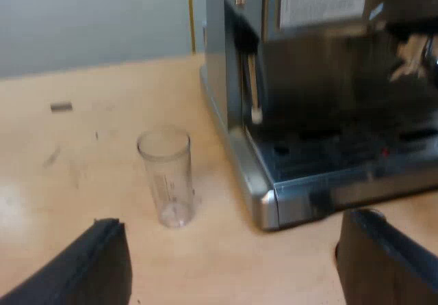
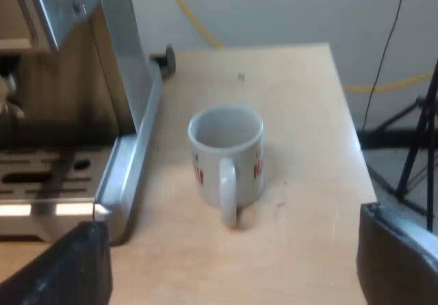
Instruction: Pour the beans into the coffee machine
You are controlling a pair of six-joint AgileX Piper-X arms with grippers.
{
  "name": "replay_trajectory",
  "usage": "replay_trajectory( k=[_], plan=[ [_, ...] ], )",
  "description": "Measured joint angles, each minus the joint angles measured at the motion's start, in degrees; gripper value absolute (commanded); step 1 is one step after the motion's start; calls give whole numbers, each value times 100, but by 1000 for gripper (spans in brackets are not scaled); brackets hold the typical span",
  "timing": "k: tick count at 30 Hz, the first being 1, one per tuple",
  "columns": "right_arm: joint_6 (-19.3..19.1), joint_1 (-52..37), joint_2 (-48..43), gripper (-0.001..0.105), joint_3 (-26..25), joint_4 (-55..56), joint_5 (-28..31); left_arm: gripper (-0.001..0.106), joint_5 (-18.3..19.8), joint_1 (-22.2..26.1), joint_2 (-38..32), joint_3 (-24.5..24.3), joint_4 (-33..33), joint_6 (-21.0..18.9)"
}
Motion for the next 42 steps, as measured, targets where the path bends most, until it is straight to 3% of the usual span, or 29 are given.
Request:
replay_trajectory(
  k=[7,16,22,42],
  plan=[
    [0,0,0,79,604,-10,-26,66,-15,0,0,690,3,15],
    [0,0,0,79,1129,-10,-26,66,-15,0,0,718,-43,25],
    [334,0,0,79,1420,-10,-26,66,-26,0,0,718,-55,25],
    [336,0,0,79,1471,-40,-26,66,-22,0,0,718,-67,25]
  ],
)
